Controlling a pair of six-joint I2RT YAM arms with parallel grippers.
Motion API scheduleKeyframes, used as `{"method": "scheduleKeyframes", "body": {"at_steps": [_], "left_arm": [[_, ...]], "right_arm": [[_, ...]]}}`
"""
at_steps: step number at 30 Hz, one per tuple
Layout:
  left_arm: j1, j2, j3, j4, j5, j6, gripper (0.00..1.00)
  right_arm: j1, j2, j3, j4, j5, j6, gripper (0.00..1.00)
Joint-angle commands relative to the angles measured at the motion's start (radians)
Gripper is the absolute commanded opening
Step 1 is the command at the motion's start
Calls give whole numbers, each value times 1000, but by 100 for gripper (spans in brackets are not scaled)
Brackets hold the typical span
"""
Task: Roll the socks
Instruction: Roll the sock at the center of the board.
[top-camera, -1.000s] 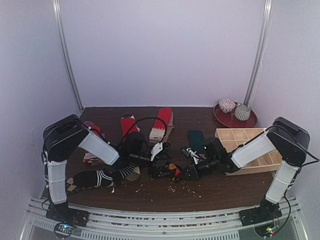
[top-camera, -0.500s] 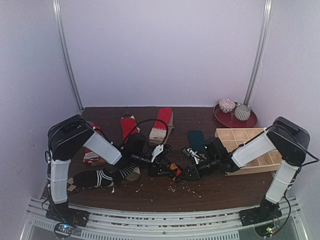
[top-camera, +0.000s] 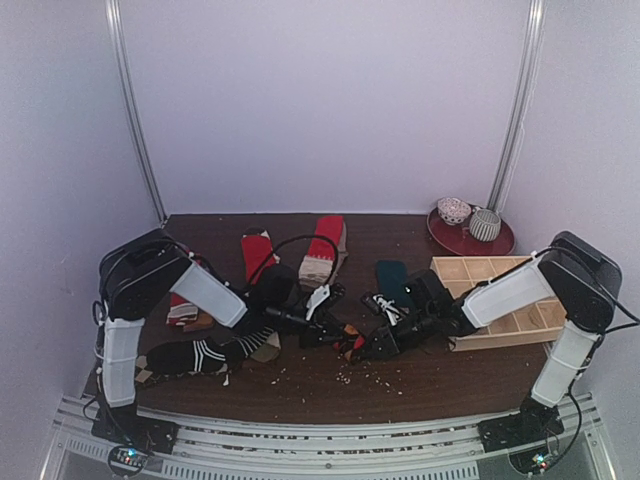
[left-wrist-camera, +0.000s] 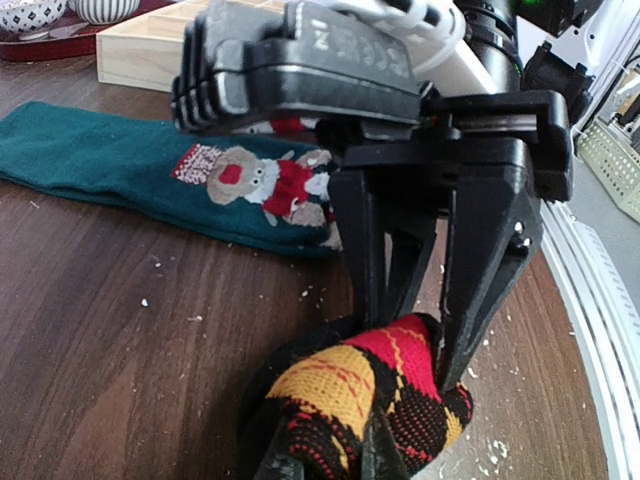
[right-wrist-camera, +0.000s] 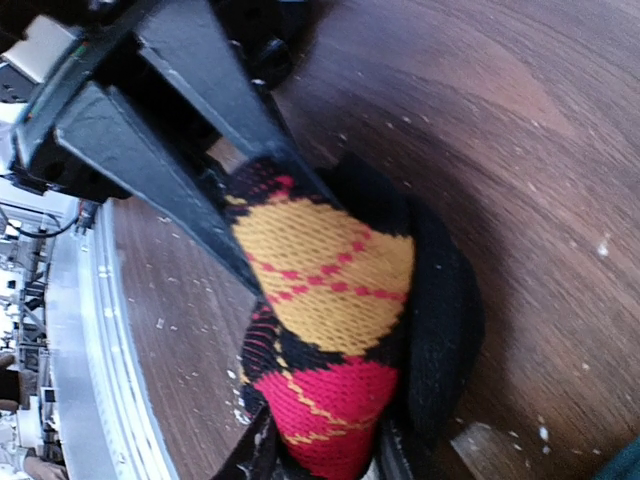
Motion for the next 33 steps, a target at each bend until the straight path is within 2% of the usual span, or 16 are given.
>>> {"method": "scheduleKeyframes", "body": {"at_steps": [1, 5, 10, 19, 23, 33], "left_arm": [[-8, 60, -88, -150, -200, -63, 0], [-8, 58, -123, -146, -232, -70, 0], [-8, 54, -123, -153, -240, -59, 0], [-8, 58, -122, -150, -243, -53, 0], [-8, 59, -124, -143, -240, -55, 0], [-8, 60, -115, -152, -239, -46, 0]], "right_arm": [[8, -19, 15, -290, 167, -49, 35], [8, -119, 78, -367, 218, -79, 43], [8, -198, 132, -410, 241, -108, 62], [8, -87, 236, -525, 145, -145, 81], [8, -42, 263, -514, 164, -133, 82], [8, 51, 287, -405, 80, -71, 83]]}}
